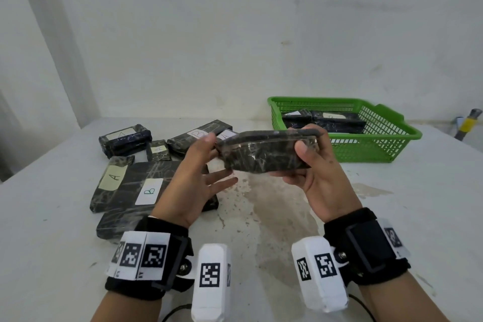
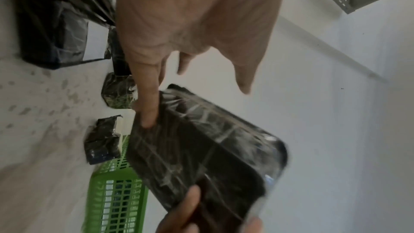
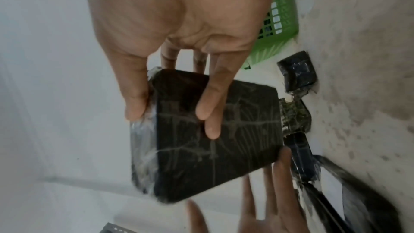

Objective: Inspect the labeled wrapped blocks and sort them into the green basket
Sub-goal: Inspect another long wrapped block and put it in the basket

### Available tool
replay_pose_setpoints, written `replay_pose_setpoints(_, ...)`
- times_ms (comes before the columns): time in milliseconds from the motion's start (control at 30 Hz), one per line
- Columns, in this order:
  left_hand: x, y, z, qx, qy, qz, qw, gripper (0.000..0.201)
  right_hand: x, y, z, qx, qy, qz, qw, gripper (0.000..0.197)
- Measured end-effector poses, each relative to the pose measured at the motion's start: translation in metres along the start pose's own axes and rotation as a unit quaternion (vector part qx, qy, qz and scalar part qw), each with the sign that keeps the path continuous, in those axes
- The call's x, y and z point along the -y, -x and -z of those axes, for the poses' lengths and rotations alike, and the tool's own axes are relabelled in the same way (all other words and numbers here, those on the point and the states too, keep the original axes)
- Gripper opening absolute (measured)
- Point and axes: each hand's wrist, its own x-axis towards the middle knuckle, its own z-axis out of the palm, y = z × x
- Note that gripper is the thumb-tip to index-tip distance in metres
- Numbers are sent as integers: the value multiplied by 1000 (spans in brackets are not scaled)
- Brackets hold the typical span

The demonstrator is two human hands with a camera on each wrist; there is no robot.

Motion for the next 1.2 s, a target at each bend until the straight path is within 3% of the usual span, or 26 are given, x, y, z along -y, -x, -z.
replay_pose_setpoints(100,2,2,0,50,-93,-74,992,77,-1,0,-3,-34,54,-8,998,59)
replay_pose_setpoints(200,7,1,-2,107,-128,-117,979,80,-3,2,-10,-23,50,-33,998,46)
replay_pose_setpoints(367,11,1,-6,78,-69,-170,980,43,-9,4,-16,-1,26,-32,999,34)
replay_pose_setpoints(567,12,6,-9,59,-84,-172,980,32,-6,6,-18,-7,43,-16,999,29)
replay_pose_setpoints(833,9,8,-11,75,-110,-193,972,48,-11,8,-25,-43,69,5,997,34)
replay_pose_setpoints(1200,6,10,-13,62,-135,-212,966,43,-7,10,-26,-38,67,14,997,42)
